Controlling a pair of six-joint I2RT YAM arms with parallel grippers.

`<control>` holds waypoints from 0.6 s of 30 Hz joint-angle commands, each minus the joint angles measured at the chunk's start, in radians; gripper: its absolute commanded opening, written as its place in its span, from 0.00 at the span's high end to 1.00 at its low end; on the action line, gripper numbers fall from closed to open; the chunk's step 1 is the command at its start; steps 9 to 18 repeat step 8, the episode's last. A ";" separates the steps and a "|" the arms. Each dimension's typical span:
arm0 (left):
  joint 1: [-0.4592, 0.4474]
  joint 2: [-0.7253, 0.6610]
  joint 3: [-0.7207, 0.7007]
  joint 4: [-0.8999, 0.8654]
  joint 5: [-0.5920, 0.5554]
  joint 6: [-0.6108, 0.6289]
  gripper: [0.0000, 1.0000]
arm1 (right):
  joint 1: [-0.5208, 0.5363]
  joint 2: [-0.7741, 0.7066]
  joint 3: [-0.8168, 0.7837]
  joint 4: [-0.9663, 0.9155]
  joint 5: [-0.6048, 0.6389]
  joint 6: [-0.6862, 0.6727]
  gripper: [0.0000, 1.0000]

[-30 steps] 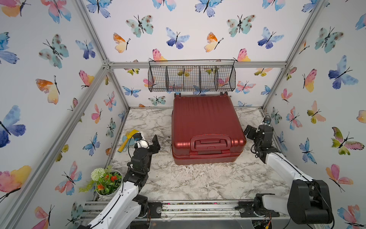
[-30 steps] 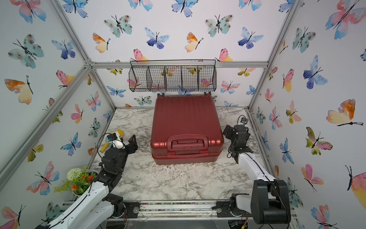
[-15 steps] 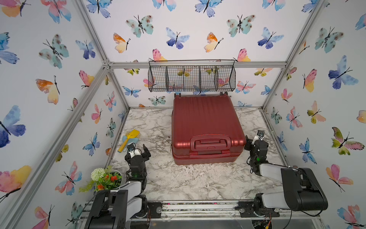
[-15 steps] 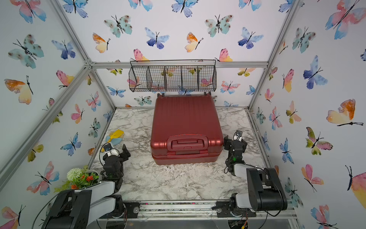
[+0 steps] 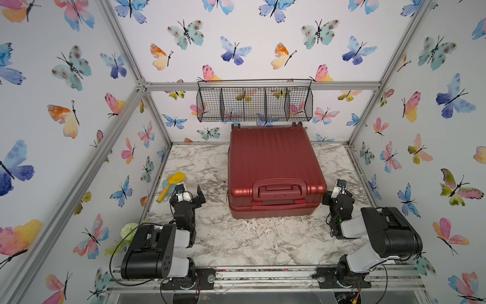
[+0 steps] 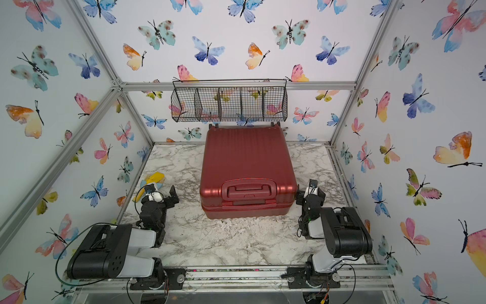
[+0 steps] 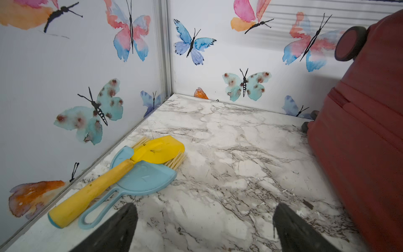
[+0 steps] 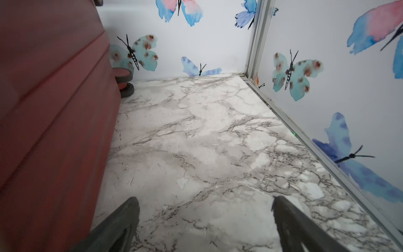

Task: Close the suitcase zippers
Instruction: Reset both arms

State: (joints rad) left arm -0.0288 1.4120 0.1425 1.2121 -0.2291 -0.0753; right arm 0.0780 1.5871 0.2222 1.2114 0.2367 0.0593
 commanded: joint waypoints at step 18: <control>-0.039 0.043 0.002 0.069 0.057 0.080 0.02 | 0.006 -0.005 0.014 0.031 -0.020 -0.009 0.02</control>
